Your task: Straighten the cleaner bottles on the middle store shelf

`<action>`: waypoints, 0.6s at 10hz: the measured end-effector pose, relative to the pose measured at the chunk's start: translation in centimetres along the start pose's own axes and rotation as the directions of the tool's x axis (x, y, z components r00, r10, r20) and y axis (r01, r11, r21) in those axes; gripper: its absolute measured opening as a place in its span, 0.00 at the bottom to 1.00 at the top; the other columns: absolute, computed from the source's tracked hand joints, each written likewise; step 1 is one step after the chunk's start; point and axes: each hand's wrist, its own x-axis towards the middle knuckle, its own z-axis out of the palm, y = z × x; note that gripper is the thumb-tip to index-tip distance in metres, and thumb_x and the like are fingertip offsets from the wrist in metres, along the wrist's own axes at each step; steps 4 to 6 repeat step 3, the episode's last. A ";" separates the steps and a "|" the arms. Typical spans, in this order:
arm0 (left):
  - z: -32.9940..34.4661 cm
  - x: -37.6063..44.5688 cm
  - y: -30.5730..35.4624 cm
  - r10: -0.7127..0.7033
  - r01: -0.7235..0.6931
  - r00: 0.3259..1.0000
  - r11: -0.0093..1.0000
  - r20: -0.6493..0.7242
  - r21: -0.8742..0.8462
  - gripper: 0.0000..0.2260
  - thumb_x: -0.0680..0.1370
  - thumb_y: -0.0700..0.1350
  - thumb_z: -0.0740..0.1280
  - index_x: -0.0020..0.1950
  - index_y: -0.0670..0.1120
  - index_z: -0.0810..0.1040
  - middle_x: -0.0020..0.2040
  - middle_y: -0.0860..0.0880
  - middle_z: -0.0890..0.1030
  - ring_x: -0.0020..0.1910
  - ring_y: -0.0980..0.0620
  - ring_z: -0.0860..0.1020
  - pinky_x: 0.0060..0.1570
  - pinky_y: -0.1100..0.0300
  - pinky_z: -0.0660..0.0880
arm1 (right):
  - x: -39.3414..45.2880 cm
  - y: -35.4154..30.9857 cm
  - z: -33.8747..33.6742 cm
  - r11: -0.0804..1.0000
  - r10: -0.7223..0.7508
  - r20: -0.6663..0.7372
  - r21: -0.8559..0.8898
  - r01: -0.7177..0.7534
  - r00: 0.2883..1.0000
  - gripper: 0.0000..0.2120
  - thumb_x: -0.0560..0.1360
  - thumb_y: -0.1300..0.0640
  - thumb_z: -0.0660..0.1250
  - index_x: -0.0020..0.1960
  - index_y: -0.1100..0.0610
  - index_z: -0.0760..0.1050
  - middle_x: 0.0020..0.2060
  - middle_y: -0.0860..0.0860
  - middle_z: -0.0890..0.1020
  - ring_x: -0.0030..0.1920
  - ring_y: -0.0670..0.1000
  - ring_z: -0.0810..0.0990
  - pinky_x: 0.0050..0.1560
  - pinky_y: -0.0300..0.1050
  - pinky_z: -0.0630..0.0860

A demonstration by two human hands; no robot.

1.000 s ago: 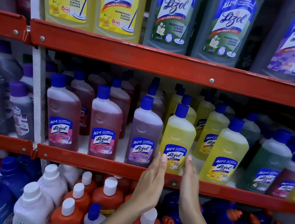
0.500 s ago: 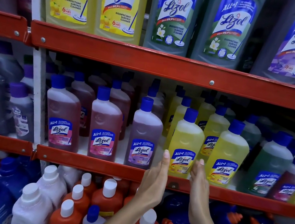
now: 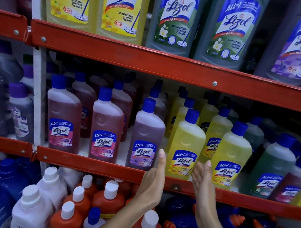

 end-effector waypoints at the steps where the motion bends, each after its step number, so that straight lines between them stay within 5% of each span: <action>1: -0.3 0.3 -0.2 0.005 -0.005 1.000 1.000 -0.002 0.024 0.32 0.53 0.86 0.49 0.42 0.69 0.74 0.49 0.65 0.78 0.54 0.62 0.76 0.64 0.57 0.67 | -0.2 -0.3 0.0 1.000 0.000 0.006 0.024 -0.001 1.000 0.21 0.79 0.36 0.48 0.62 0.42 0.71 0.53 0.40 0.78 0.56 0.41 0.76 0.62 0.40 0.66; 2: -0.9 0.5 -0.3 -0.019 0.018 1.000 0.999 0.013 0.044 0.31 0.55 0.85 0.47 0.44 0.70 0.75 0.57 0.59 0.77 0.65 0.53 0.74 0.73 0.49 0.64 | -0.3 -0.3 -0.1 0.998 -0.010 0.004 0.057 0.010 1.000 0.25 0.80 0.38 0.50 0.68 0.48 0.72 0.57 0.44 0.78 0.61 0.46 0.75 0.63 0.42 0.66; 3: -1.9 1.1 -0.7 0.064 -0.066 0.998 0.994 0.022 0.091 0.39 0.59 0.83 0.49 0.60 0.64 0.76 0.65 0.56 0.77 0.69 0.53 0.72 0.73 0.46 0.64 | -0.5 -0.6 0.1 0.997 -0.070 -0.110 0.005 0.071 0.991 0.16 0.79 0.43 0.59 0.64 0.46 0.75 0.56 0.42 0.81 0.62 0.47 0.77 0.60 0.41 0.70; 6: -1.9 1.1 -0.7 0.064 -0.066 0.998 0.994 0.022 0.091 0.39 0.59 0.83 0.49 0.60 0.64 0.76 0.65 0.56 0.77 0.69 0.53 0.72 0.73 0.46 0.64 | -0.5 -0.6 0.1 0.997 -0.070 -0.110 0.005 0.071 0.991 0.16 0.79 0.43 0.59 0.64 0.46 0.75 0.56 0.42 0.81 0.62 0.47 0.77 0.60 0.41 0.70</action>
